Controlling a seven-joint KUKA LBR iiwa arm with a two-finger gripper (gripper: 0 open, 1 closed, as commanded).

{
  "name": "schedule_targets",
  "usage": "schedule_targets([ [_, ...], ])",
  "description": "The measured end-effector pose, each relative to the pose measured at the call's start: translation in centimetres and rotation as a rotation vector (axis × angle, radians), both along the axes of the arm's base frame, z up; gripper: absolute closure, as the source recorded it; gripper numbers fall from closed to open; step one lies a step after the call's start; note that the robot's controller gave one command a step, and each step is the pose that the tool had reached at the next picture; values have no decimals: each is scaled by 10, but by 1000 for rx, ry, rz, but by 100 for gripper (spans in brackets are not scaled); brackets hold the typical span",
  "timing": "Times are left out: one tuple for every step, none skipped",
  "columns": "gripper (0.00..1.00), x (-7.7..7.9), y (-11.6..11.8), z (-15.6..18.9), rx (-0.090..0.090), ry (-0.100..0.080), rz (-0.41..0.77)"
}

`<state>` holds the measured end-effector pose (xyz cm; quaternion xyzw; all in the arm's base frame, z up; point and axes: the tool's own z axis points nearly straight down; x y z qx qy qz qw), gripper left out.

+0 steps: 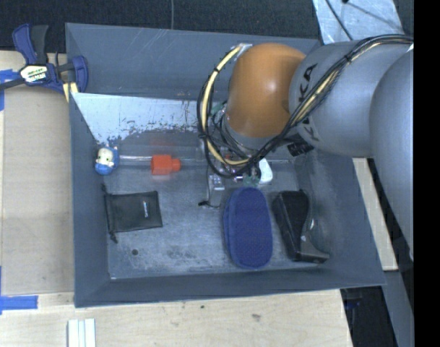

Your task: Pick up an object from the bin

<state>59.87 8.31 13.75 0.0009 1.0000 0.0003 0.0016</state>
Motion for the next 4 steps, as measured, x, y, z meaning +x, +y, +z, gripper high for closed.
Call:
schedule_targets([
  [0,-43,107,-29,3,5,141],
  [0,15,87,-69,-1,-2,137],
  [100,15,89,-66,1,-4,138],
  [100,-6,131,36,3,-8,172],
])
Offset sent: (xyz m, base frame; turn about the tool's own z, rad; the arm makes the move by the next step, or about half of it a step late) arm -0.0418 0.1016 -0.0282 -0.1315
